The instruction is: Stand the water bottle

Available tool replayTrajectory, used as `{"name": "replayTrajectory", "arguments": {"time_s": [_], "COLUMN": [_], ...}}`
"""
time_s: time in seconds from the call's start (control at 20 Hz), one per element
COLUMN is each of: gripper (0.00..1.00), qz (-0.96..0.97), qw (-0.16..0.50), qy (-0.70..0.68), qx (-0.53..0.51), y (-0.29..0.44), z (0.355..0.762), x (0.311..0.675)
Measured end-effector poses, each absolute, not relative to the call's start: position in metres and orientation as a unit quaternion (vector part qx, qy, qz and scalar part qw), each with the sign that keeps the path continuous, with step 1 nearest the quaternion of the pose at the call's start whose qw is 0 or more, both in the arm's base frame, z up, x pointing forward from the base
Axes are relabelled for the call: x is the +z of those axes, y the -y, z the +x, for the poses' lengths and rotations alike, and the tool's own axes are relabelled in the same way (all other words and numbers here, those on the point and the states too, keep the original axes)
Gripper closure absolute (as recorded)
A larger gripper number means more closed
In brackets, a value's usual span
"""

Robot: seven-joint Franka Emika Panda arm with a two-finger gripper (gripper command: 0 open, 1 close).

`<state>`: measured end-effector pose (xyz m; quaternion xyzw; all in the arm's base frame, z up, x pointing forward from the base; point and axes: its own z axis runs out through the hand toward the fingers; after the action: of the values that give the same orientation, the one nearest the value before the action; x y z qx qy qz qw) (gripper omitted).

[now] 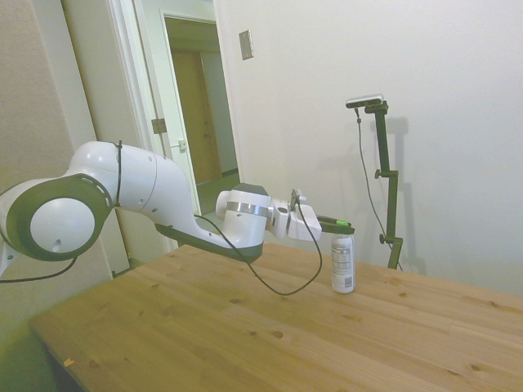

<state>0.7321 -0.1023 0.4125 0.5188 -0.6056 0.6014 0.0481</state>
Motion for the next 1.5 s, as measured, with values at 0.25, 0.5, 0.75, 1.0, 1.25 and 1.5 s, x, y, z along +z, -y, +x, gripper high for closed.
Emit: {"name": "replayTrajectory", "arguments": {"time_s": [0.25, 0.5, 0.75, 1.0, 1.25, 1.5], "gripper": [0.00, 0.00, 0.00, 0.00, 0.00, 0.00], "qz": [0.519, 0.518, 0.518, 0.532, 0.542, 0.581], "qw": [0.048, 0.049, 0.045, 0.033, 0.001, -0.003], "qy": [0.606, 0.607, 0.607, 0.613, 0.633, 0.645], "qx": [0.601, 0.601, 0.601, 0.583, 0.552, 0.497], "y": [0.103, 0.107, 0.107, 0.108, 0.086, 0.064], "z": [0.732, 0.732, 0.732, 0.712, 0.674, 0.635], "x": [0.412, 0.412, 0.415, 0.417, 0.444, 0.473]}}
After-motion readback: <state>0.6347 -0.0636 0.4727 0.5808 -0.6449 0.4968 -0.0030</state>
